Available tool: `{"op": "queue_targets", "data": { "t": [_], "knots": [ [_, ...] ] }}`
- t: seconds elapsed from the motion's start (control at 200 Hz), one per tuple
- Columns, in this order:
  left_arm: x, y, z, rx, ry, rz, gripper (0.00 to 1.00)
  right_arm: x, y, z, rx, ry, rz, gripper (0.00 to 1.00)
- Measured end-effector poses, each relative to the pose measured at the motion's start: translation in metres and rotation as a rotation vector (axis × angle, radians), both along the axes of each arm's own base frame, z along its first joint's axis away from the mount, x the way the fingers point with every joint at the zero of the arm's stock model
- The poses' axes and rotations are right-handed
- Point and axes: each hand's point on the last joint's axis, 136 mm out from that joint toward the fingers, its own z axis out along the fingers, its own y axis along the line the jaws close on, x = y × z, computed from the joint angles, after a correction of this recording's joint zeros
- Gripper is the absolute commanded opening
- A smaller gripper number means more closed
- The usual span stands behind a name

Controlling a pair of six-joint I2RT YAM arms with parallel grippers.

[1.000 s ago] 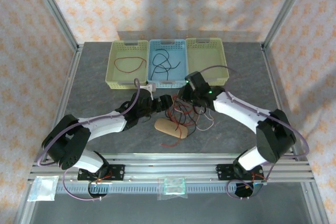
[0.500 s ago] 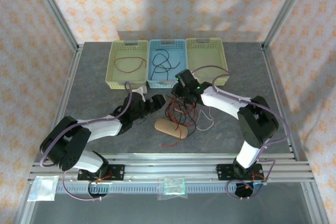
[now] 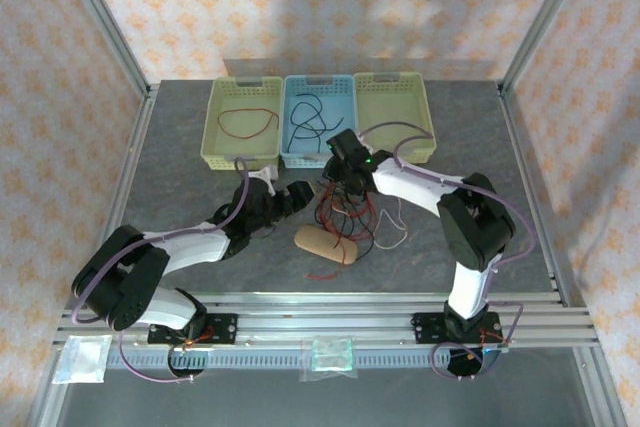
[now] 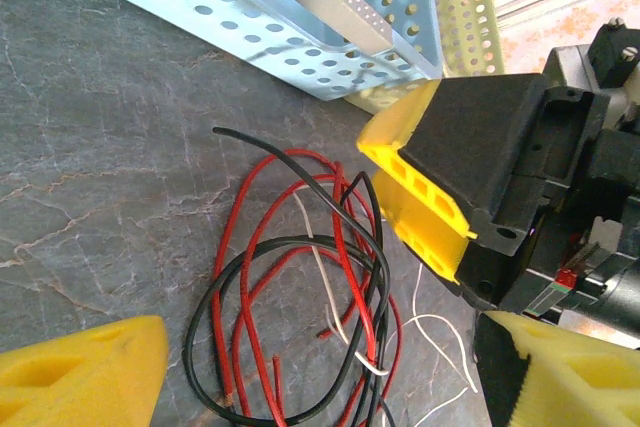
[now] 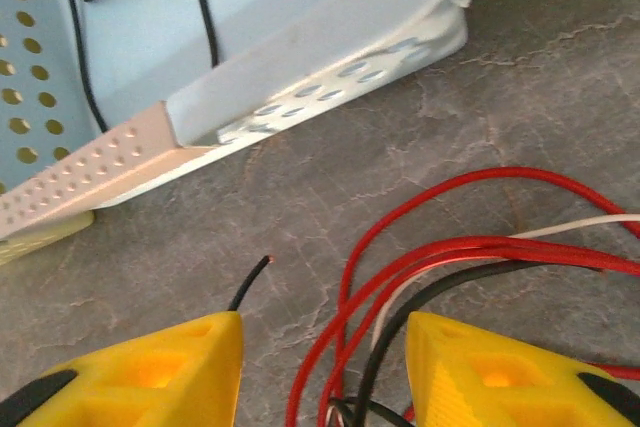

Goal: Untangle the cables

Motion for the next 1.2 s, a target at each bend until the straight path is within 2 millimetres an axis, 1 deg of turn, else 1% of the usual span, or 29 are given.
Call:
{"op": "queue_targets", "data": {
  "t": [0.23, 0.561, 0.611, 0.856, 1.026, 1.146, 1.202],
  "knots": [
    [0.0, 0.0, 0.0, -0.001, -0.001, 0.0, 0.81, -0.002, -0.005, -0.003, -0.028, 0.007, 0.002, 0.46],
    [0.0, -0.001, 0.0, -0.002, 0.0, -0.005, 0.8, -0.004, -0.004, -0.014, -0.043, 0.03, 0.017, 0.38],
    [0.0, -0.001, 0.0, -0.002, 0.0, -0.005, 0.81, -0.003, -0.003, -0.014, -0.041, 0.032, 0.018, 0.35],
    [-0.001, -0.002, -0.001, -0.005, 0.004, -0.014, 0.81, -0.002, -0.001, -0.013, -0.039, 0.029, 0.028, 0.11],
    [-0.002, -0.003, -0.001, -0.007, 0.007, -0.02, 0.8, -0.002, -0.001, -0.013, -0.036, 0.03, 0.025, 0.0],
    [0.002, -0.006, -0.002, -0.004, 0.011, -0.021, 0.82, -0.002, -0.001, -0.009, -0.031, 0.026, 0.021, 0.0],
    [0.005, -0.008, -0.002, -0.003, 0.013, -0.021, 0.84, -0.002, -0.001, -0.002, -0.021, 0.01, 0.02, 0.0]
  ]
}}
